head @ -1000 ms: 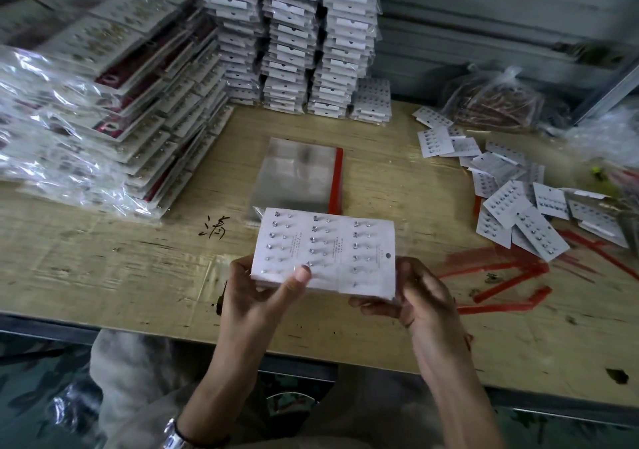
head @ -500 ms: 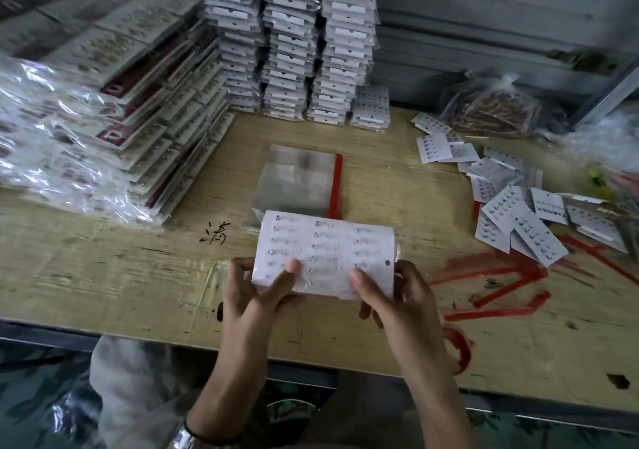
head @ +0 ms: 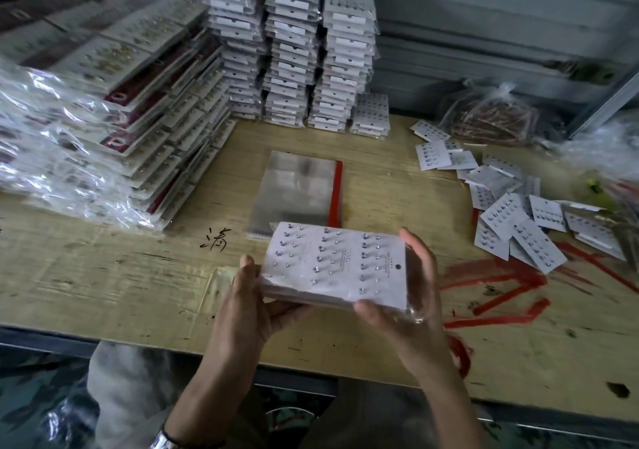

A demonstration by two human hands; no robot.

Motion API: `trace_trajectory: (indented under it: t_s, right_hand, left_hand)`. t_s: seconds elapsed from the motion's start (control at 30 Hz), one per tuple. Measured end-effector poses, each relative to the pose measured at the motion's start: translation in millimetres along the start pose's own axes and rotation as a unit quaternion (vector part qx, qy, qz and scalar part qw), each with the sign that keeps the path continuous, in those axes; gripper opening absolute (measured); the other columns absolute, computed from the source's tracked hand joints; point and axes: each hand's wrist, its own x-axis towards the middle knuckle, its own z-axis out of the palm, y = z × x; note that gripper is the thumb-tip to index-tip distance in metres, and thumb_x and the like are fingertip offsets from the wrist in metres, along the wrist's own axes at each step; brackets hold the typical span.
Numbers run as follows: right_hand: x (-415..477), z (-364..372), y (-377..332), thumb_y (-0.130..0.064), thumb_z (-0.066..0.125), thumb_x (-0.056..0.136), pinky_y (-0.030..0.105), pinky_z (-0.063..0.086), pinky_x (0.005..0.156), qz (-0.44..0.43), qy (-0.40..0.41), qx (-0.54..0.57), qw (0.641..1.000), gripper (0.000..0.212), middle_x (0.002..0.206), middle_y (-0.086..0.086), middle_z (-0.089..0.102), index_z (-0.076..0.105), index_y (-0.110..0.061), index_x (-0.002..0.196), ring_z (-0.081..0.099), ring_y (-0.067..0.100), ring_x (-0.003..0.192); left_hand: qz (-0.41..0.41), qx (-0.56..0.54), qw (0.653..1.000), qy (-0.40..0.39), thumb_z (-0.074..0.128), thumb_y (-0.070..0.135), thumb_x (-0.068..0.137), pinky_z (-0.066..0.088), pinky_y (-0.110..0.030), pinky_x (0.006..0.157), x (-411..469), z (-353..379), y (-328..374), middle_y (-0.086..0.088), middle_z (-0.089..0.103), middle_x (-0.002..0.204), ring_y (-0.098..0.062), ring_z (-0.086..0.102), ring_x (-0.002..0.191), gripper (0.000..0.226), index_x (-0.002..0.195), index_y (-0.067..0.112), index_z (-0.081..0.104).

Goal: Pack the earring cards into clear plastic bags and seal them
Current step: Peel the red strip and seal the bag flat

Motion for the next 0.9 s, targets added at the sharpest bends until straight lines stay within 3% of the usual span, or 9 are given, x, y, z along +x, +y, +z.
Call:
trace_trajectory:
  t_s: [0.07,0.17,0.2,0.3,0.47,0.57,0.67,0.77,0.9]
  right_hand:
    - [3,1,-2,-0.035,0.081,0.072,0.028,0.059,0.083,0.016,0.058,0.016,0.998,0.089,0.125,-0.006,0.060,0.032,-0.007,0.141,0.059,0.011,0.119]
    - [7,3,-9,-0.072,0.081,0.053,0.020,0.056,0.080,0.122,0.112,0.078,0.983,0.108,0.115,0.001,0.070,0.052,-0.005,0.132,0.066,0.011,0.107]
    - [8,4,-8,-0.079,0.079,0.047,0.024,0.055,0.085,0.150,0.122,0.084,0.977,0.106,0.115,0.001,0.071,0.060,-0.013,0.127,0.066,0.013,0.110]
    - [10,8,-7,-0.083,0.074,0.050,0.054,0.040,0.107,0.199,0.124,0.087,0.968,0.070,0.115,-0.007,0.071,0.071,-0.041,0.105,0.059,0.023,0.120]
    - [7,11,-7,-0.096,0.060,0.044,0.054,0.042,0.105,0.217,0.143,0.112,0.959,0.072,0.112,-0.003,0.071,0.070,-0.047,0.096,0.065,0.021,0.110]
    - [6,15,-9,-0.091,0.070,0.037,0.058,0.034,0.110,0.234,0.157,0.150,0.948,0.073,0.127,-0.001,0.064,0.068,-0.049,0.097,0.055,0.026,0.124]
    - [7,18,-11,-0.082,0.080,0.035,0.056,0.035,0.109,0.219,0.191,0.181,0.940,0.071,0.120,-0.003,0.069,0.072,-0.043,0.094,0.057,0.025,0.122]
    - [8,18,-8,-0.080,0.083,0.028,0.056,0.037,0.109,0.221,0.217,0.190,0.932,0.083,0.118,0.002,0.069,0.073,-0.031,0.094,0.060,0.027,0.119]
    - [9,20,-8,-0.078,0.084,0.026,0.053,0.042,0.107,0.209,0.234,0.191,0.930,0.076,0.105,-0.001,0.075,0.076,-0.038,0.089,0.066,0.023,0.110]
  left_hand:
    - [0.028,0.047,0.998,-0.028,0.032,0.068,0.091,0.062,-0.036,0.067,-2,0,1,-0.004,0.077,0.104,-0.028,0.075,0.093,0.065,0.122,0.017,0.058]
    - [0.075,0.128,0.988,-0.054,0.044,0.090,0.073,0.054,-0.042,0.094,-8,3,2,0.003,0.070,0.124,-0.018,0.068,0.113,0.088,0.133,0.026,0.051]
    - [0.073,0.143,0.985,-0.060,0.051,0.093,0.064,0.049,-0.043,0.102,-10,5,0,0.001,0.066,0.130,-0.015,0.065,0.117,0.101,0.137,0.024,0.046]
    - [0.054,0.148,0.985,-0.073,0.061,0.095,0.049,0.038,-0.049,0.113,-14,10,-6,0.002,0.056,0.141,-0.009,0.062,0.120,0.121,0.148,0.029,0.034]
    - [0.065,0.096,0.993,-0.031,0.069,0.088,0.050,0.040,-0.048,0.110,-13,18,-9,-0.001,0.067,0.127,-0.014,0.065,0.116,0.108,0.132,0.020,0.052]
    - [0.071,0.046,0.996,-0.020,0.072,0.078,0.061,0.045,-0.041,0.104,-13,20,-8,-0.006,0.069,0.126,-0.019,0.065,0.118,0.096,0.129,0.012,0.057]
    - [0.068,0.032,0.997,-0.009,0.068,0.070,0.073,0.045,-0.037,0.100,-15,23,-8,-0.004,0.070,0.124,-0.018,0.065,0.117,0.080,0.128,0.012,0.059]
    - [0.054,0.023,0.998,0.000,0.066,0.066,0.081,0.046,-0.037,0.100,-15,24,-11,-0.002,0.073,0.119,-0.016,0.067,0.114,0.067,0.122,0.014,0.062]
    - [0.046,0.019,0.999,0.005,0.063,0.063,0.082,0.046,-0.040,0.103,-15,22,-11,-0.005,0.072,0.120,-0.018,0.067,0.115,0.064,0.123,0.014,0.063]
